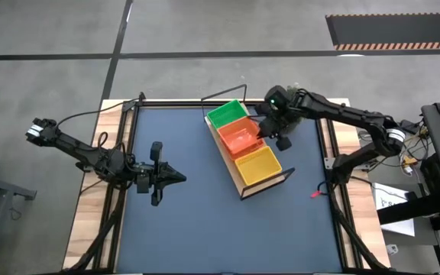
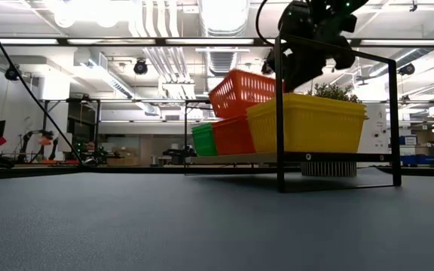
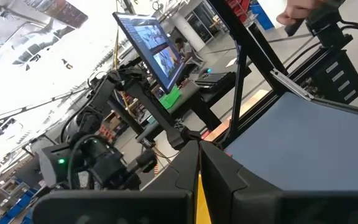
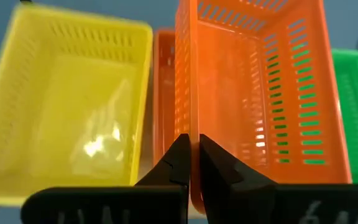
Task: Stack baskets on shelf by color
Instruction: Stack the orange bin on top of the orange bin on the shelf, then return to Home Position
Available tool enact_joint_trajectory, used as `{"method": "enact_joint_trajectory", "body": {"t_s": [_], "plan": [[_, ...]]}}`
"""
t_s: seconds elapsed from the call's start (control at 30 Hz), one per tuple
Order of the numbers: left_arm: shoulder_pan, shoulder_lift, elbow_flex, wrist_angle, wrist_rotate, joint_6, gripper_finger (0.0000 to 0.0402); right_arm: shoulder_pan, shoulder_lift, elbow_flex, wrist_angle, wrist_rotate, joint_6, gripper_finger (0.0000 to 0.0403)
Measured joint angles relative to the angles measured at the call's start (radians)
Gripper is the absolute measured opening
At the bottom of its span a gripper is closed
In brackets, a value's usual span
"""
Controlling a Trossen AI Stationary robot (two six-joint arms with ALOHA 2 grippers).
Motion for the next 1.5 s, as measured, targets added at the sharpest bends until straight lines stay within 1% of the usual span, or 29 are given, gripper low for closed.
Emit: {"method": "enact_joint_trajectory", "body": {"t_s": [0.13,0.37,0.6,0.87,1.07,1.13,1.23,1.3,1.33,1.37,1.4,1.5], "plan": [[0.0,0.0,0.0,-0.001,0.0,-0.001,0.0,0.02,-0.005,-0.022,0.006,0.098,-0.011,0.0009],[0.0,0.0,0.0,-0.002,0.0,-0.002,0.0,0.04,-0.005,-0.053,0.021,0.143,-0.038,0.0009],[0.0,0.0,0.0,-0.002,0.0,-0.003,0.0,0.04,-0.005,-0.049,0.025,0.151,0.084,0.0026],[0.0,0.0,0.0,-0.003,0.0,-0.003,0.0,0.056,-0.005,-0.046,0.026,0.151,0.102,0.0067],[0.0,0.0,0.0,-0.003,0.0,-0.003,0.0,0.079,-0.008,0.015,0.011,0.165,0.172,0.0089],[0.0,0.0,0.0,-0.007,0.0,-0.009,0.0,0.099,-0.009,0.044,-0.001,0.178,0.254,0.0088],[-0.002,-0.001,0.0,-0.052,0.0,-0.03,0.0,0.152,-0.022,0.079,-0.043,0.144,0.391,0.0064],[-0.016,-0.015,0.0,-0.153,0.0,-0.061,0.0,0.218,-0.068,0.056,-0.047,0.118,0.421,0.0031],[-0.03,-0.031,-0.002,-0.207,0.0,-0.085,0.0,0.267,-0.102,0.027,-0.014,0.121,0.431,0.002],[-0.045,-0.05,-0.003,-0.248,0.002,-0.121,0.0,0.319,-0.138,-0.01,0.039,0.147,0.452,0.0016],[-0.056,-0.07,-0.003,-0.266,0.005,-0.158,0.0,0.377,-0.176,-0.053,0.109,0.203,0.475,0.0014],[-0.072,-0.112,-0.011,-0.28,0.006,-0.233,0.0,0.56,-0.298,-0.223,0.377,0.427,0.51,0.0009]]}}
